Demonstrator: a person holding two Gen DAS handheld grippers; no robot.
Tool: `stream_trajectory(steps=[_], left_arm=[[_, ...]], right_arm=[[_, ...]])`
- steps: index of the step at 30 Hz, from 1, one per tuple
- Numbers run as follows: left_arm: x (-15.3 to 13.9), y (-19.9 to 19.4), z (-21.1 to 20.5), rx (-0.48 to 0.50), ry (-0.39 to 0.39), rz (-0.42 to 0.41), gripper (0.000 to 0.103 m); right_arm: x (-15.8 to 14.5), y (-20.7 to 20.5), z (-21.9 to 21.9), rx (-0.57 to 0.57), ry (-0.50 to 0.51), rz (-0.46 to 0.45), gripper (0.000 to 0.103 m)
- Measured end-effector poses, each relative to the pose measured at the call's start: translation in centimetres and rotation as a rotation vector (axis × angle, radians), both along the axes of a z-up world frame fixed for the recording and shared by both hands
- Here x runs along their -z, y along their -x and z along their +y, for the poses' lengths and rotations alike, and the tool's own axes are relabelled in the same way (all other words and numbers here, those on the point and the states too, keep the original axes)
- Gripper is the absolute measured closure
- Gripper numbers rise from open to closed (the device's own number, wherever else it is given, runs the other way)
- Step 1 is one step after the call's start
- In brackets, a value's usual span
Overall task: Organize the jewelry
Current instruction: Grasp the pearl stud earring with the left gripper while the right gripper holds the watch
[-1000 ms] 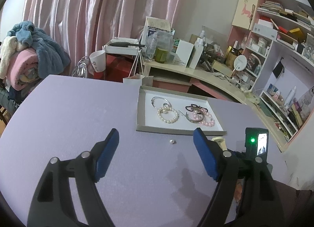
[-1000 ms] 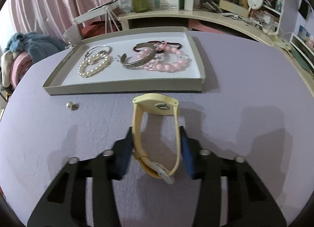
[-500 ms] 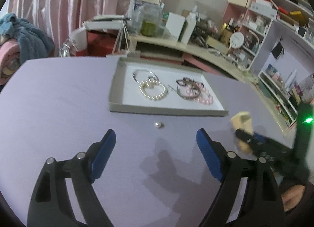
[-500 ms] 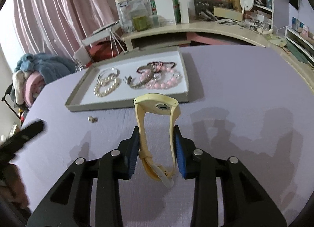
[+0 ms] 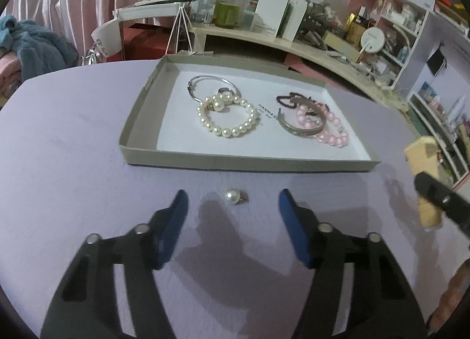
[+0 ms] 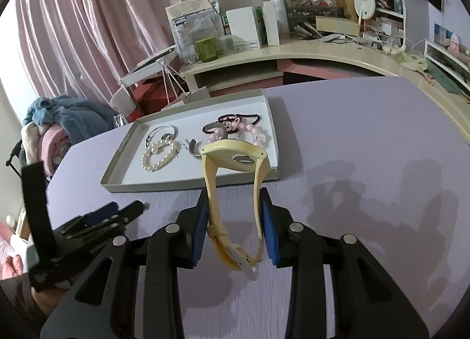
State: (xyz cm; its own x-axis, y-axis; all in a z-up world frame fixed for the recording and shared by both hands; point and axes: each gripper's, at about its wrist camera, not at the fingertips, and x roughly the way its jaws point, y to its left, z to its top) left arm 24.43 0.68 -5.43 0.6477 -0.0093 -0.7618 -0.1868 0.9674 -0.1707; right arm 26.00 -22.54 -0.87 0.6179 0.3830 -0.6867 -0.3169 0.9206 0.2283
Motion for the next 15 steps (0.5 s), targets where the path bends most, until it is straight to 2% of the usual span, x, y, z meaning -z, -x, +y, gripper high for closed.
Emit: stream_trajectory(steps=[1, 4, 7, 9, 11, 12, 15], left_arm=[[0.2, -0.3, -0.1, -0.003, -0.015, 0.006, 0.049], [0.6, -1.1, -0.5, -0.006, -0.028, 0.021, 0.052], [0.9, -1.5, -0.9, -0.008, -0.057, 0.024, 0.06], [1.0, -1.7, -1.3, -0.004, -0.079, 0.023, 0.067], [1.0, -1.9, -1.7, 0.001, -0.093, 0.025, 0.082], [1.0, -1.9, -1.8, 0.001, -0.092, 0.026, 0.085], [1.1, -2.0, -1.8, -0.004, -0.086, 0.024, 0.087]], right_arm=[[0.1, -0.2, 0.0, 0.001, -0.005, 0.006, 0.068], [0.4, -0.7, 0.0, 0.002, -0.008, 0.022, 0.068], [1.0, -0.8, 0.0, 0.001, -0.01, 0.044, 0.068], [1.2, -0.9, 0.0, 0.003, -0.01, 0.054, 0.068], [1.5, -1.0, -0.1, 0.01, -0.012, 0.065, 0.068], [1.5, -1.0, -0.1, 0.013, -0.014, 0.069, 0.068], [1.4, -1.2, -0.3, 0.022, -0.018, 0.075, 0.068]])
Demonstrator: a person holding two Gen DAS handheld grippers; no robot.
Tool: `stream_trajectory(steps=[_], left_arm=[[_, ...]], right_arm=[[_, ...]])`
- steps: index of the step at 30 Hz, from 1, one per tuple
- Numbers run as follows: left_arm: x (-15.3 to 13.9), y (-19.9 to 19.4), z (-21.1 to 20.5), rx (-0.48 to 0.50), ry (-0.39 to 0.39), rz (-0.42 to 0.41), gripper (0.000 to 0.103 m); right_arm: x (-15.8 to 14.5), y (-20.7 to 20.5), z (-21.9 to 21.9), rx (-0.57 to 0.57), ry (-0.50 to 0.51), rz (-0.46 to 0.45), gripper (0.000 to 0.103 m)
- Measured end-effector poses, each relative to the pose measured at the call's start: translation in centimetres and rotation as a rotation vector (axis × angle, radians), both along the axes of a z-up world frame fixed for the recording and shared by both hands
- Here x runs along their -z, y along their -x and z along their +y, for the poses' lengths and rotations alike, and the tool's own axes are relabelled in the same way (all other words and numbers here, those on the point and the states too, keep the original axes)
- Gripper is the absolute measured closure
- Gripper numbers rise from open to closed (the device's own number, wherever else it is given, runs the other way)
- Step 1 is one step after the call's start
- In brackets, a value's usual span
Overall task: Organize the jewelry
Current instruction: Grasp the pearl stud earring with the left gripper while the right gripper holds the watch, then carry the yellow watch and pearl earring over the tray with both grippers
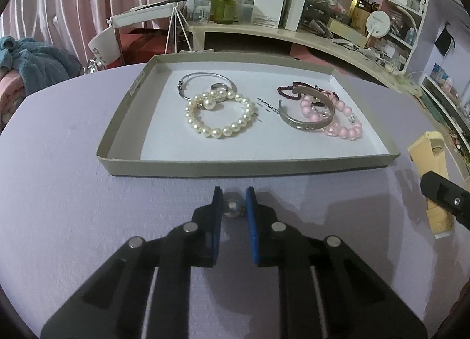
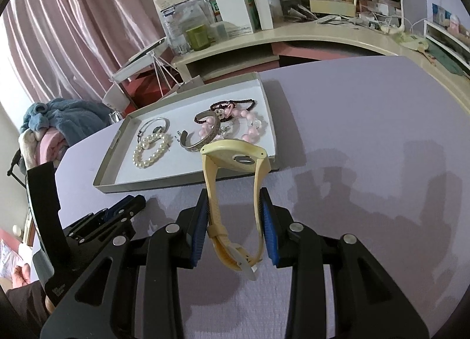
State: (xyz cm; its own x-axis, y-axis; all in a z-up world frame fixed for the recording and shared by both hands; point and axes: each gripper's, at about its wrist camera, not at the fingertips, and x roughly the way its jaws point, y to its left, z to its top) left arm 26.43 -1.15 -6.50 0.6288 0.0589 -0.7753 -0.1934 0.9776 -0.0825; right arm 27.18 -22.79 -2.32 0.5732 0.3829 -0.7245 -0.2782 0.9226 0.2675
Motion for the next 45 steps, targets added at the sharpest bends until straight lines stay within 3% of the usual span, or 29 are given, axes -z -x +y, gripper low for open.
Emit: stream_trajectory(steps=[10, 21, 31, 45], left_arm=[[-0.5, 1.6, 0.8, 0.005, 0.008, -0.02, 0.087], [-6.0, 5.5, 2.7, -0.026, 0.012, -0.139, 0.087], [-7.9, 7.5, 3.3, -0.032, 0.015, -0.159, 0.087], [-10.6, 6.5, 5.2, -0.018, 0.016, -0.201, 0.087]], right_arm=[[-0.9, 0.5, 0.4, -0.016, -0.002, -0.032, 0.068], [-2.4, 1.9, 1.5, -0.072, -0.02, -0.078, 0.068], [-2.8, 3.0, 3.1, -0.117, -0.023, -0.078, 0.068], [-4.0, 1.9, 5.4, -0.13, -0.028, -0.102, 0.068]])
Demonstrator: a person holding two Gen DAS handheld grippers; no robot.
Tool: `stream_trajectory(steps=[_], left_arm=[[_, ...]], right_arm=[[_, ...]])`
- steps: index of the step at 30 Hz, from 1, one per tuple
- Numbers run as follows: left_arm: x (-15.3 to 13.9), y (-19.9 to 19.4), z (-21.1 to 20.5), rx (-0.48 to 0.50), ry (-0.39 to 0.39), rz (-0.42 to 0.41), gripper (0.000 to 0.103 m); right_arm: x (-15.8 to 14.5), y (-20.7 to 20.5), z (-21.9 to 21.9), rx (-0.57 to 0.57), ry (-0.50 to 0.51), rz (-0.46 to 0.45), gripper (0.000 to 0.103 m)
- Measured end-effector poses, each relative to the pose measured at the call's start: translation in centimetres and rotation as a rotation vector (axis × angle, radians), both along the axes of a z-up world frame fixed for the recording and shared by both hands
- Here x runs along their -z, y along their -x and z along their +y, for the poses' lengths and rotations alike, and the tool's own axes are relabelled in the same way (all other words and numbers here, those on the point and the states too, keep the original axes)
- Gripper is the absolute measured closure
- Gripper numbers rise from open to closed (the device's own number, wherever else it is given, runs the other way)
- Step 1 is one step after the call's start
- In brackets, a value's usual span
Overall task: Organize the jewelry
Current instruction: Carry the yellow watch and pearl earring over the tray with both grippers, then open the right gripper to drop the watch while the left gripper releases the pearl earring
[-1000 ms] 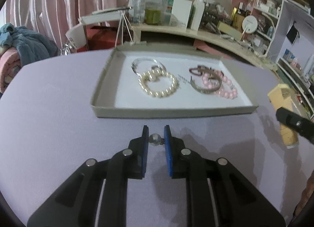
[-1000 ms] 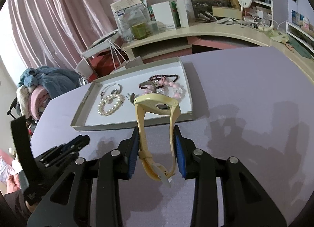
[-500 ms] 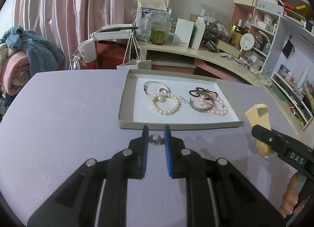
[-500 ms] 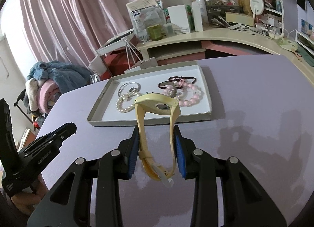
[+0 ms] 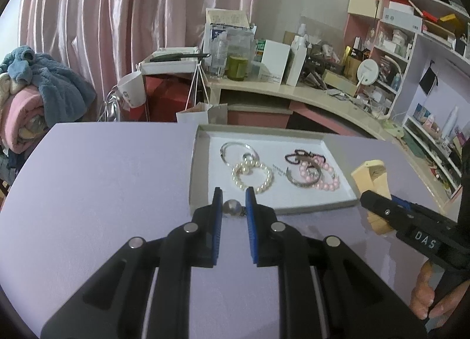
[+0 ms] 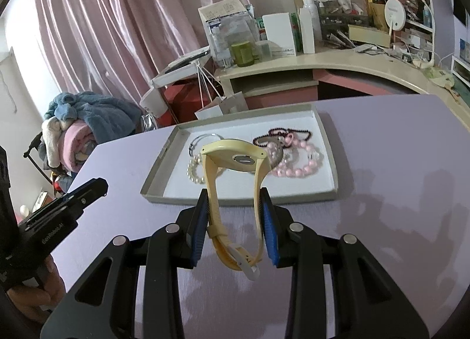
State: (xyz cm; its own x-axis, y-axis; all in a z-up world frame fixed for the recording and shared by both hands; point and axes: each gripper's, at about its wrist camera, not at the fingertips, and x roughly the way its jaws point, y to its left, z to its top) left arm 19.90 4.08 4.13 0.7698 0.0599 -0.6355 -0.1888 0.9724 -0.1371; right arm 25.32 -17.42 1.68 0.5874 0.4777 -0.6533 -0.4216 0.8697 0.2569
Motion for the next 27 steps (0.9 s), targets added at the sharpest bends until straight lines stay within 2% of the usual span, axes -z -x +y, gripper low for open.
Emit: stream_trajectory(steps=[6, 13, 16, 22, 27], left_arm=[[-1.2, -1.8, 1.0, 0.015, 0.032, -0.028, 0.087], [-3.3, -3.9, 2.7, 0.011, 0.053, -0.078, 0.087], [-3.7, -4.8, 3.4, 0.012, 0.061, -0.089, 0.087], [-3.1, -6.7, 4.0, 0.024, 0.073, -0.078, 0.087], [-2.0, -8.1, 4.3, 0.029, 0.078, -0.057, 0.087]], right_arm=[[-0.8, -1.8, 0.1, 0.021, 0.004, -0.031, 0.068], [-2.2, -6.3, 0.5, 0.076, 0.007, -0.064, 0.068], [-1.3, -7.9, 1.4, 0.076, 0.026, -0.041, 0.068], [2.4, -9.5, 3.5, 0.048, 0.095, 0.036, 0.068], [4.2, -10.7, 3.8, 0.064, 0.099, 0.078, 0.068]])
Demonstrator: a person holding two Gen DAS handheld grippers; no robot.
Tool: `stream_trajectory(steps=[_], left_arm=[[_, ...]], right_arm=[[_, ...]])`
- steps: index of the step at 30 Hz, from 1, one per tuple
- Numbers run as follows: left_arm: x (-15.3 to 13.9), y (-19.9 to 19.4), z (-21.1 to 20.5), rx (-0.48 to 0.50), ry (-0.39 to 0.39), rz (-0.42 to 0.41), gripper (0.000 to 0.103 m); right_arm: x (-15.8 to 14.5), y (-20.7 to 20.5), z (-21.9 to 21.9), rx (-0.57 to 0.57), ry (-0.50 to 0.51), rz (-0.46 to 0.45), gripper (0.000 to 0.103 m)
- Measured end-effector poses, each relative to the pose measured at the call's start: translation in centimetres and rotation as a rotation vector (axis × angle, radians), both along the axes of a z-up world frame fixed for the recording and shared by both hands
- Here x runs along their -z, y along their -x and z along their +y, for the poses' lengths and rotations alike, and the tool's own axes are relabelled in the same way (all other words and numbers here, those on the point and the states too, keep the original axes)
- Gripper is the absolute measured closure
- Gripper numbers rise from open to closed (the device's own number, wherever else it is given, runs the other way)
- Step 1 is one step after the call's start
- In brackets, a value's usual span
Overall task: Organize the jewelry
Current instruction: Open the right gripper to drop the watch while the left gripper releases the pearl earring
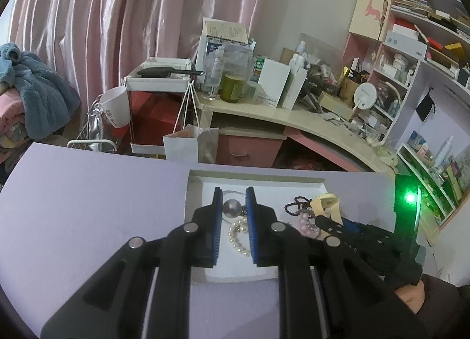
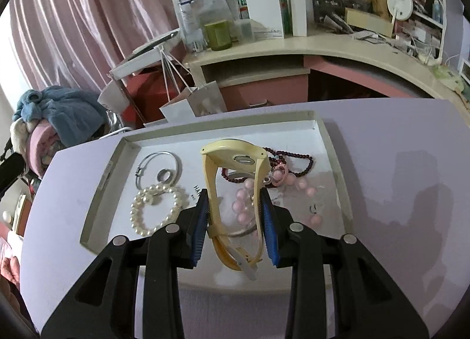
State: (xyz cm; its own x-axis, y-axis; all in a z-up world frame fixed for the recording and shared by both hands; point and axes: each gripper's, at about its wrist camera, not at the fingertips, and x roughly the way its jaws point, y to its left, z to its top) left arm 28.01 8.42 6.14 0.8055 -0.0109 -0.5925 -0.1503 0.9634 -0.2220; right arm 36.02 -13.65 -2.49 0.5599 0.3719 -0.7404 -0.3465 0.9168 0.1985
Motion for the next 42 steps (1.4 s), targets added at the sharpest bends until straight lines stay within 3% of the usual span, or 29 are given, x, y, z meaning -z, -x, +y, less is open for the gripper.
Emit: stream_trajectory(steps=[10, 15, 36, 42], left_arm=[[1.5, -1.7, -0.2, 0.013, 0.002, 0.031, 0.087], [2.0, -2.2, -0.4, 0.023, 0.005, 0.039, 0.087], [4.5, -3.8, -2.5, 0.085, 0.017, 0.104, 0.087], [4.0, -4.7, -3.5, 0.108, 0.028, 0.087, 0.087]], right_arm=[[0.6, -2.7, 1.4, 0.002, -0.002, 0.004, 0.066], [0.6, -2.4, 1.4, -0.009, -0.01, -0.011, 0.043], [0.4, 0.5, -2.0, 0.054, -0.025, 0.003, 0.042], [0.4, 0.8, -2.3, 0.061, -0.033, 0.004, 0.042]])
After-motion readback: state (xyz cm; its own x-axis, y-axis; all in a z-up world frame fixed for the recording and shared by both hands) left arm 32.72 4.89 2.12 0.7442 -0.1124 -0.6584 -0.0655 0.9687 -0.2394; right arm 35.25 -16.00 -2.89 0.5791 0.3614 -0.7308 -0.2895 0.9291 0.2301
